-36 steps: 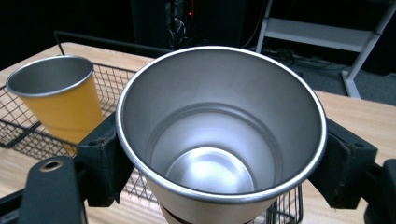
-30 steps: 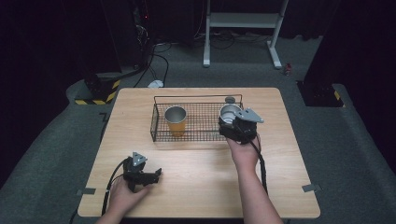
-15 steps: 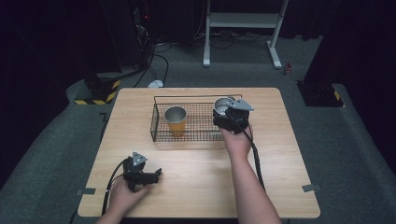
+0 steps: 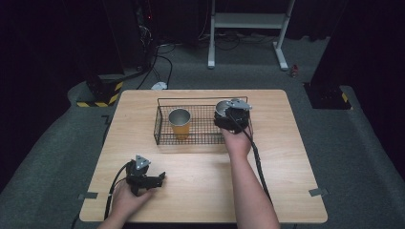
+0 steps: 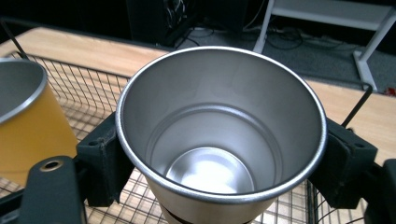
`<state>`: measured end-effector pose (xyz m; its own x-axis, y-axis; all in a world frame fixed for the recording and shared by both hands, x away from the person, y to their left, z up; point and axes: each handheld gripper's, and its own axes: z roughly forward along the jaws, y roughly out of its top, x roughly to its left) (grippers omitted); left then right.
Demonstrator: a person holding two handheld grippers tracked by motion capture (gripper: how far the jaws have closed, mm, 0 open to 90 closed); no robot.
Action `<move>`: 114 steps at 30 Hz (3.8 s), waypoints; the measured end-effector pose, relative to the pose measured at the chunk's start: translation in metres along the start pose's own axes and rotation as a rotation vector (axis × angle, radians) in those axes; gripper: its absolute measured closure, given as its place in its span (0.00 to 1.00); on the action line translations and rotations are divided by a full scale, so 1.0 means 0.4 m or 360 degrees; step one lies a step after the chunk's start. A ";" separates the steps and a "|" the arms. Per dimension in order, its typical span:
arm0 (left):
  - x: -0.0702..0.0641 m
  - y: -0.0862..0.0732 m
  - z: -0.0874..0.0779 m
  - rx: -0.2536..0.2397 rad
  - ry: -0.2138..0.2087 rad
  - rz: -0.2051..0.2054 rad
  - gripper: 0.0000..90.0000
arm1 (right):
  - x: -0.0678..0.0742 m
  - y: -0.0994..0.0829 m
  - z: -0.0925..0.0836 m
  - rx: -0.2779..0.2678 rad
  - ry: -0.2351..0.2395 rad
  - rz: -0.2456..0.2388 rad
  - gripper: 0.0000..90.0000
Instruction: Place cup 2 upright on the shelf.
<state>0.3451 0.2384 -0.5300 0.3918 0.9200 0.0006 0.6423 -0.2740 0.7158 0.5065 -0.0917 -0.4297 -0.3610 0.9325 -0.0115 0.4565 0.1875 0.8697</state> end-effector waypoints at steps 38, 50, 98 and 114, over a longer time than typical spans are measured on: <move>0.000 0.000 0.000 0.0000 -0.0001 0.0001 0.04 | 0.035 -0.057 0.082 0.0227 0.0026 -0.0027 0.21; 0.000 0.000 0.000 0.0000 -0.0001 0.0001 0.04 | 0.037 -0.060 0.092 0.0266 0.0031 -0.0019 0.21; 0.000 0.000 0.000 0.0000 0.0000 0.0002 0.04 | 0.035 -0.050 0.086 0.0312 0.0032 -0.0040 0.11; 0.000 0.000 0.000 0.0000 0.0000 0.0002 0.04 | 0.036 -0.020 0.031 0.0203 0.0050 -0.0030 0.11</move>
<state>0.3451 0.2383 -0.5300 0.3926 0.9197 0.0016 0.6419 -0.2753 0.7157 0.5077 -0.0759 -0.4432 -0.3951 0.9186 -0.0100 0.5485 0.2446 0.7996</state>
